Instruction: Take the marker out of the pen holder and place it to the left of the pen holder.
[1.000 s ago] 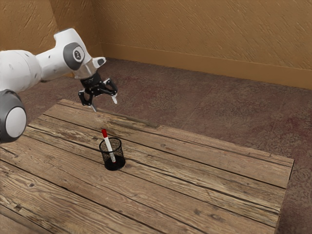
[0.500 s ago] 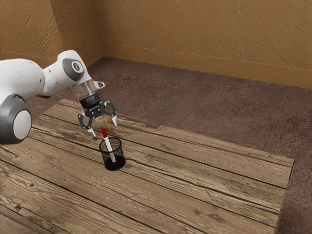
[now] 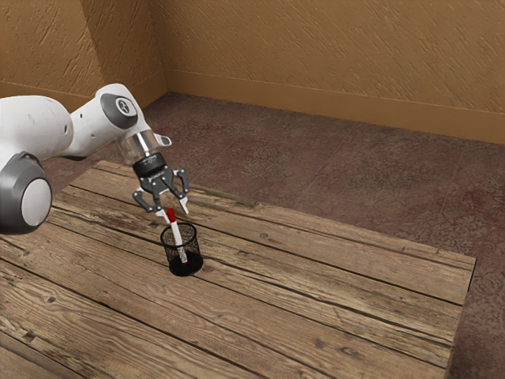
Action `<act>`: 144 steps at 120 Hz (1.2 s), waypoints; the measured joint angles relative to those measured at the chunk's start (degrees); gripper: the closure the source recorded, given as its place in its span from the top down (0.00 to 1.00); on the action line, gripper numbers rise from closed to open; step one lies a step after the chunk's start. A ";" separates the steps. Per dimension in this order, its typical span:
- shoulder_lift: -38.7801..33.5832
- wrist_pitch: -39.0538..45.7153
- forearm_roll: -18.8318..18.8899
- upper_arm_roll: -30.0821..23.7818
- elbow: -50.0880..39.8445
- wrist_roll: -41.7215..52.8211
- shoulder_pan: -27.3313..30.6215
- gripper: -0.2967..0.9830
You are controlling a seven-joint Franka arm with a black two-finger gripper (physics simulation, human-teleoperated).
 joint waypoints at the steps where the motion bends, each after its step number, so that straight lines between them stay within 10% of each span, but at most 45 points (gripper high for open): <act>1: 0.00 -0.03 -0.02 -0.01 -0.02 -0.07 0.00 0.44; 72: -0.67 -2.50 2.23 0.32 -0.72 -4.11 -0.08 0.18; 144: -20.55 -6.11 16.83 1.29 -6.37 -8.31 -3.14 0.15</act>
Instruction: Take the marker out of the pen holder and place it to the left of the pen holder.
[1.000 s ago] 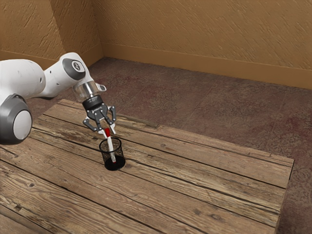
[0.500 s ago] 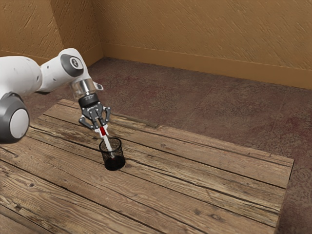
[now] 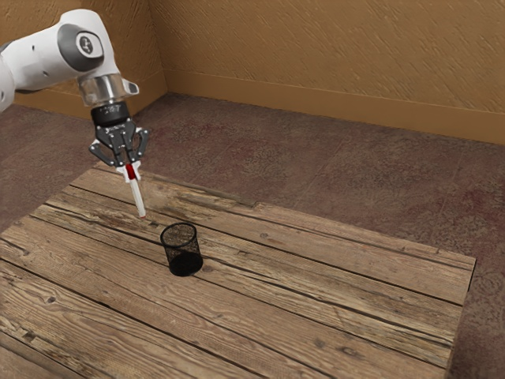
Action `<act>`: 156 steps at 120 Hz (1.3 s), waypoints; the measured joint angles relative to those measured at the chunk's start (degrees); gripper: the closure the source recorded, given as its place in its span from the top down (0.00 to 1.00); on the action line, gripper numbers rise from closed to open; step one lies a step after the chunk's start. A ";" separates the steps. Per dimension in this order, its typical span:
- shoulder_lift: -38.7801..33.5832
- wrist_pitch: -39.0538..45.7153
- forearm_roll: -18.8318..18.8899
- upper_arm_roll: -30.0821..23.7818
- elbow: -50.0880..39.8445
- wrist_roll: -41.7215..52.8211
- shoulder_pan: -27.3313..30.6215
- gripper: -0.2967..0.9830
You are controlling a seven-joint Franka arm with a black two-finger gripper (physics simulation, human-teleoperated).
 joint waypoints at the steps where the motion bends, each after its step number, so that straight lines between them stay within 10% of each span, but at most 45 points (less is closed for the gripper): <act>1: -0.05 -0.28 0.29 0.16 -0.08 -0.13 0.01 0.15; 43: 4.21 -12.76 10.82 2.89 -4.32 -7.96 0.47 0.15; 100: 5.75 -9.27 12.26 5.54 -15.69 -11.80 1.91 0.16; 156: 4.57 -2.08 11.19 5.28 -15.83 -8.13 1.82 0.59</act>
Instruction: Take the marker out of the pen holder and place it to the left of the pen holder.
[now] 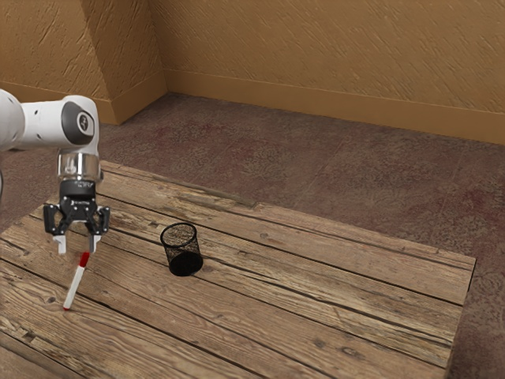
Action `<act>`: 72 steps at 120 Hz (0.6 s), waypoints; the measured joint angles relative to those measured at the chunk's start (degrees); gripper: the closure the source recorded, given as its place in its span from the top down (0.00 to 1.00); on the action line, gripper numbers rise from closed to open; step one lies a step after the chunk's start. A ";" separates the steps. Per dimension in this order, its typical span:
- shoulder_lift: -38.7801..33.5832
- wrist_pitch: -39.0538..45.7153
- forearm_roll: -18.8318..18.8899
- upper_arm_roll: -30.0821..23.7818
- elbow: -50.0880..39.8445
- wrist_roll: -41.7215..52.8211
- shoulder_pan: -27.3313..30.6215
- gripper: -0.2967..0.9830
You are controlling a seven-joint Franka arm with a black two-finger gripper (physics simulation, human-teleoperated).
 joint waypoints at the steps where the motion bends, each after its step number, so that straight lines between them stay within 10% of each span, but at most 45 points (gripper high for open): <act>1: -0.03 0.13 -0.01 -0.01 0.00 0.13 0.00 0.59; 72: -25.80 15.17 3.61 -11.71 2.03 14.07 -7.60 0.75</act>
